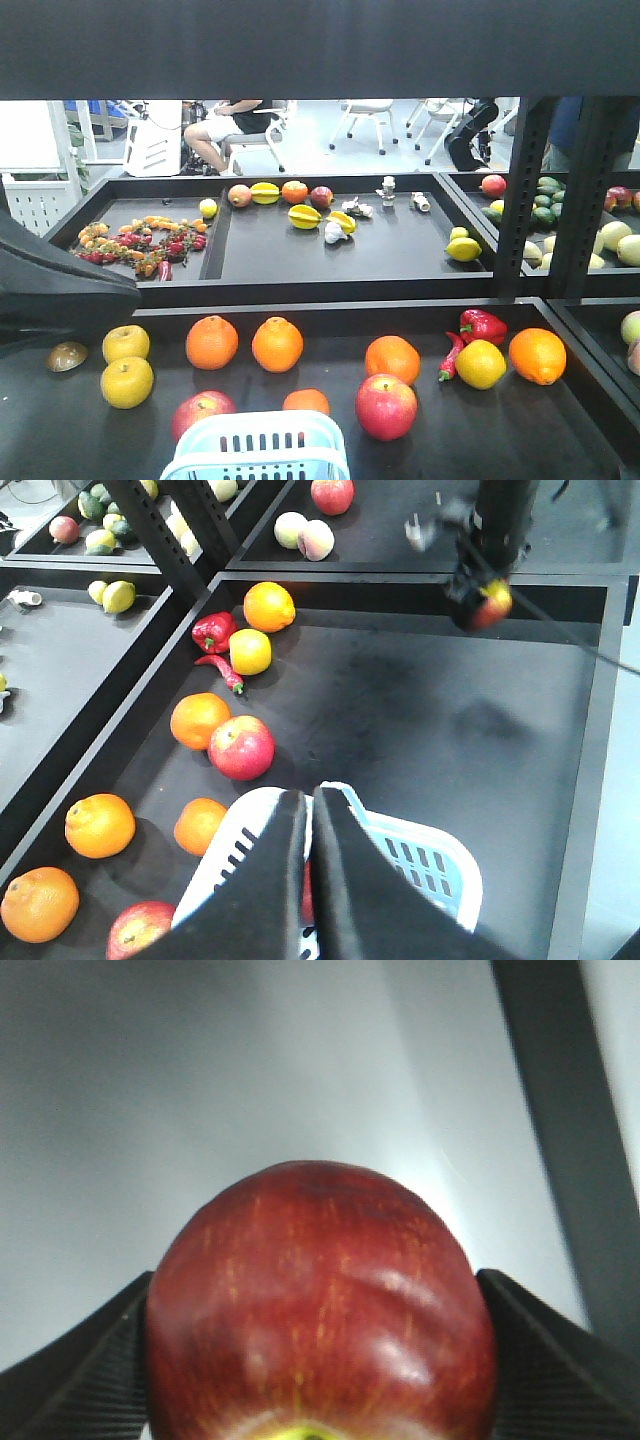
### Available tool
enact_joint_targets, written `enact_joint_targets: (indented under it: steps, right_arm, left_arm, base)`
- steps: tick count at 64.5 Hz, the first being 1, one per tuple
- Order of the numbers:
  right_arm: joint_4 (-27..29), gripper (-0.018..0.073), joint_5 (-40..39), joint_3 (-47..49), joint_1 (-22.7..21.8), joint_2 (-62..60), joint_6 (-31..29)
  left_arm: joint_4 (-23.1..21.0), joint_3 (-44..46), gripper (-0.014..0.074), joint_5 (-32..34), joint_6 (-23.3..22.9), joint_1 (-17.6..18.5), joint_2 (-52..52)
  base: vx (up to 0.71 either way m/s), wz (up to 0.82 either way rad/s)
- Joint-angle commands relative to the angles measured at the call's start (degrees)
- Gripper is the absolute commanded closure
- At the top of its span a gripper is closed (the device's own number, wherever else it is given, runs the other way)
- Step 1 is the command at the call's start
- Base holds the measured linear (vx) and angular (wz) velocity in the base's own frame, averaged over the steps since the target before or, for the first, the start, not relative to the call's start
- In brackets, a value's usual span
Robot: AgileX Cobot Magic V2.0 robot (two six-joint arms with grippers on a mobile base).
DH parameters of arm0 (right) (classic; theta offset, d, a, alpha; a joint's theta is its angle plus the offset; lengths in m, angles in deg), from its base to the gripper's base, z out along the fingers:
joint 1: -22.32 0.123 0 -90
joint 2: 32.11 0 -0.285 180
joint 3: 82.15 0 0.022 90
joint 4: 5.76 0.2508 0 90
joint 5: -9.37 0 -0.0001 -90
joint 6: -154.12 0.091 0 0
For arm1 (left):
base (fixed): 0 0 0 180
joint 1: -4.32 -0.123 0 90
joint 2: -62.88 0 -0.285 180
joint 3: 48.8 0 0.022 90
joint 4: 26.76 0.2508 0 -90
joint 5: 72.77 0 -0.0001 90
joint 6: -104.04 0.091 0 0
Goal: Pick three apples into basket with both arms
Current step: 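Carry the apple to the basket and open the right gripper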
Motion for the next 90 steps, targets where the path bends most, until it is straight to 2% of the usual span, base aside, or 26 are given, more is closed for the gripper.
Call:
enact_joint_targets:
  steps: [1, 10, 19, 30, 39, 55, 63, 77, 82, 90]
  right_arm:
    - [10.33, 0.017, 0.94, 1.18, 2.74, -8.95, -9.27]
    - [22.18, 0.017, 4.63, 1.18, 11.14, -16.7, -12.52]
    - [28.91, 0.0172, 4.48, 1.18, 21.79, -20.62, -12.46]
    - [32.21, 0.0204, -2.14, 1.12, 35.04, -20.34, -11.14]
    - [33.15, 0.0218, -8.36, 1.12, 42.39, -17.38, -10.19]
    - [36.8, 0.0204, -14.66, 1.12, 48.36, -8.7, -11.5]
    - [37.95, 0.0109, -16.42, 1.12, 49.28, -5.12, -13.73]
    - [41.63, -0.0131, -18.38, 1.12, 49.21, -1.98, -14.03]
    - [42.28, -0.0171, -19.53, 1.12, 49.21, -1.67, -14.03]
    - [42.41, -0.0162, -19.86, 1.12, 49.21, -1.56, -14.03]
  left_arm:
    - [-1.8, 1.58, 0.0604, 3.21, -0.45, 0.28, -0.61]
    - [-1.8, 1.58, 0.0604, 3.21, -0.45, 0.28, -0.61]
    - [-1.8, 1.58, 0.0604, 3.21, -0.45, 0.28, -0.61]
    - [-1.8, 1.58, 0.0604, 3.21, -0.45, 0.28, -0.61]
    - [-1.8, 1.58, 0.0604, 3.21, -0.45, 0.28, -0.61]
    - [-1.8, 1.58, 0.0604, 3.21, -0.45, 0.28, -0.61]
    - [-1.8, 1.58, 0.0604, 3.21, -0.45, 0.28, -0.61]
    - [-1.8, 1.58, 0.0604, 3.21, -0.45, 0.28, -0.61]
    - [-1.8, 1.58, 0.0604, 3.21, -0.45, 0.28, -0.61]
    - [-1.8, 1.58, 0.0604, 3.21, -0.45, 0.28, -0.61]
  base:
    - [0.0, 0.0]
    - [0.0, 0.0]
    - [0.0, 0.0]
    - [0.0, 0.0]
    - [0.0, 0.0]
    - [0.0, 0.0]
    - [0.0, 0.0]
    - [0.0, 0.0]
    - [0.0, 0.0]
    - [0.0, 0.0]
